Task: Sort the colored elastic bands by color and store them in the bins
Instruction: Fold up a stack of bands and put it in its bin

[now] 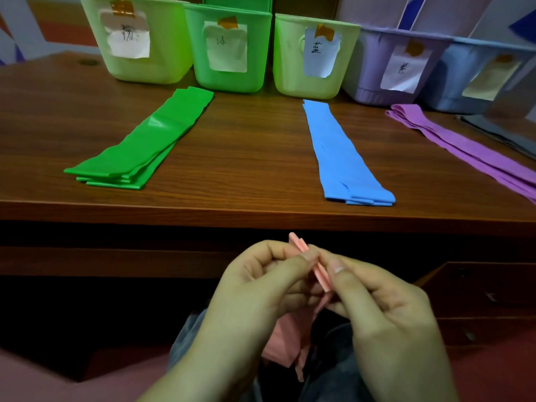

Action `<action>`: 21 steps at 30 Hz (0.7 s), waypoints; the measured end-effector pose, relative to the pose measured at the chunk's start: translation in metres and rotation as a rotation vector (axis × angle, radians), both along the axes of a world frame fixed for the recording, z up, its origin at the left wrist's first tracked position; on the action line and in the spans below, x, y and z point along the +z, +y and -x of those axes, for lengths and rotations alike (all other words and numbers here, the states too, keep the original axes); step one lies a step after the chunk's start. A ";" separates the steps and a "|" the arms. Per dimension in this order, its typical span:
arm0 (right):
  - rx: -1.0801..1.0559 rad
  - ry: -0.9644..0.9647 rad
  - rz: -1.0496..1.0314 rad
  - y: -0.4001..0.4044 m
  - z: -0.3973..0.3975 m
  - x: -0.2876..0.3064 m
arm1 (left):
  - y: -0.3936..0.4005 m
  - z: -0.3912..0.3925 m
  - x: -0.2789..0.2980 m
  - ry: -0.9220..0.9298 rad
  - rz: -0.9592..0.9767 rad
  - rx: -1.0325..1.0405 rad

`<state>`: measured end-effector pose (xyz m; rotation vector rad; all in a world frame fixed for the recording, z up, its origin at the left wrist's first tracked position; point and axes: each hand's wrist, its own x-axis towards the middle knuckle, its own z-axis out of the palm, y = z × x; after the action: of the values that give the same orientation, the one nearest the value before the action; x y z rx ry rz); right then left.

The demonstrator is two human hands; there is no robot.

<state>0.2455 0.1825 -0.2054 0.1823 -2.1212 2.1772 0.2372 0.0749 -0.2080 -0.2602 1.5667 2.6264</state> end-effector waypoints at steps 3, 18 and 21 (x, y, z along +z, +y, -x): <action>0.055 -0.094 0.057 0.001 0.002 -0.002 | -0.004 0.000 -0.003 -0.004 0.005 0.003; 0.161 -0.423 0.308 0.005 0.007 -0.007 | -0.011 -0.006 -0.006 -0.091 0.003 -0.109; 0.127 -0.420 0.322 0.004 0.007 -0.007 | -0.010 -0.008 -0.005 -0.095 -0.008 -0.105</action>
<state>0.2389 0.1870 -0.2123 -0.1878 -1.9358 2.8000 0.2453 0.0644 -0.2132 -0.2888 1.4976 2.5021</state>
